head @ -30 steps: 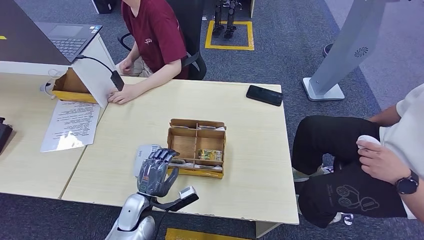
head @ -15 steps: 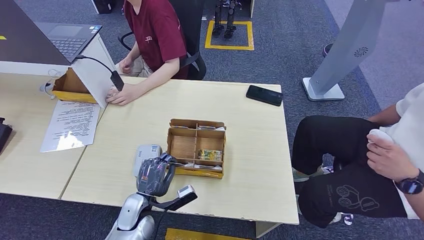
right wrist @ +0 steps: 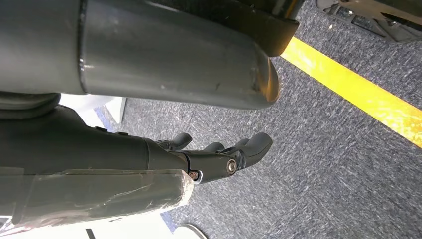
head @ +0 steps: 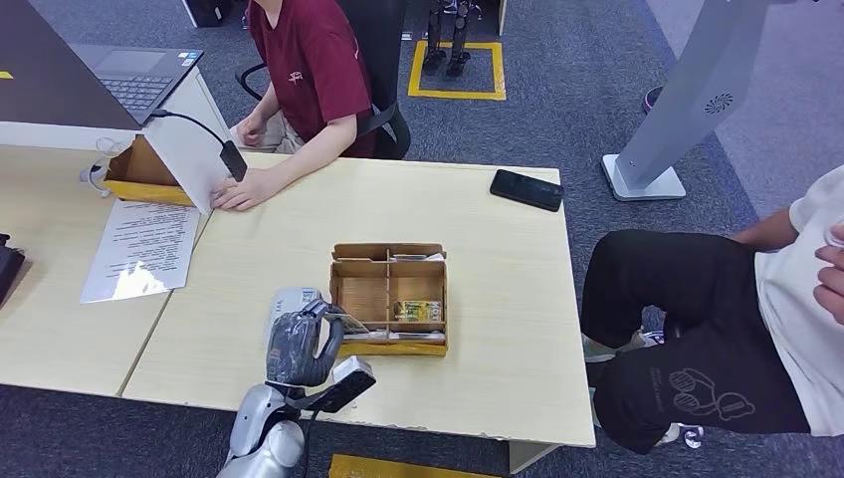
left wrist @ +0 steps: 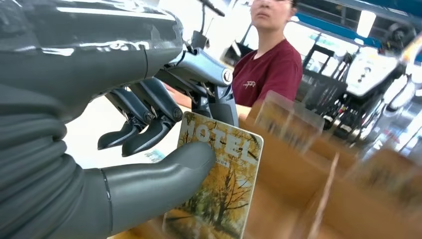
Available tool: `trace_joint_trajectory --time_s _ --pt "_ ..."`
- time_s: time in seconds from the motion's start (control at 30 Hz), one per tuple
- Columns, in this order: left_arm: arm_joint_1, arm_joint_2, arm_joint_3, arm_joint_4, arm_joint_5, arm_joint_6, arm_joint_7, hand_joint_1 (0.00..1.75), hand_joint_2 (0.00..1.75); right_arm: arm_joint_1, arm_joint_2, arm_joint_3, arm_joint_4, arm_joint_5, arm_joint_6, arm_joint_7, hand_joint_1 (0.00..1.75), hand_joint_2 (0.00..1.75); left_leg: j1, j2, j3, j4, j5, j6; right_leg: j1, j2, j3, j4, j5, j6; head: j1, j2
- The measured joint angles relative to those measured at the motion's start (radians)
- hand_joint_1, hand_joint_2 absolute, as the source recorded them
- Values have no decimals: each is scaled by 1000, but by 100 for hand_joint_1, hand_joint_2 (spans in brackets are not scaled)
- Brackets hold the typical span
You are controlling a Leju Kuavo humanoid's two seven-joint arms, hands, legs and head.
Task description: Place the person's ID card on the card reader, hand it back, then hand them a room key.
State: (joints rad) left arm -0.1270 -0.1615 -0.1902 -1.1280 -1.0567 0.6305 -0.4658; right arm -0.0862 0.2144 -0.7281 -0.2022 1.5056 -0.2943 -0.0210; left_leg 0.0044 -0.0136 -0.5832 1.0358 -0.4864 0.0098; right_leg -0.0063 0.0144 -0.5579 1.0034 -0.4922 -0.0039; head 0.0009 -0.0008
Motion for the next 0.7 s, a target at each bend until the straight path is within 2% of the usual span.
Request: trace_joint_trajectory --time_s 0.1,0.23,0.3,0.4,0.53,0.7 --pt "-26 31 -10 -113 38 -71 33 175 175 0 0 -6 0 0 1 0 0 0 0 0 0 0 0 0 0 0 0 0 0 0 0 0" --pt "-79 86 -13 -235 36 -109 77 175 175 1 0 -11 0 0 4 2 0 0 0 0 0 0 1 0 0 0 0 1 1 -1 0 0" --pt "-91 106 -13 -273 38 -115 80 167 175 0 0 -14 0 0 4 2 0 0 0 0 0 0 1 -1 0 0 0 1 1 -1 0 0" --pt "-95 123 -13 -309 48 -114 79 147 175 0 0 -18 -1 0 4 3 0 0 0 0 0 0 1 -1 0 0 0 1 0 -1 0 0" --pt "-101 152 -12 -343 88 -109 79 158 175 0 0 -21 -1 0 4 10 0 0 0 0 0 0 1 0 0 0 0 1 0 -1 0 0" --pt "-109 182 6 -357 108 -108 86 155 175 0 0 -21 -1 1 5 12 0 0 0 0 0 0 1 0 0 0 0 1 0 -1 0 0"
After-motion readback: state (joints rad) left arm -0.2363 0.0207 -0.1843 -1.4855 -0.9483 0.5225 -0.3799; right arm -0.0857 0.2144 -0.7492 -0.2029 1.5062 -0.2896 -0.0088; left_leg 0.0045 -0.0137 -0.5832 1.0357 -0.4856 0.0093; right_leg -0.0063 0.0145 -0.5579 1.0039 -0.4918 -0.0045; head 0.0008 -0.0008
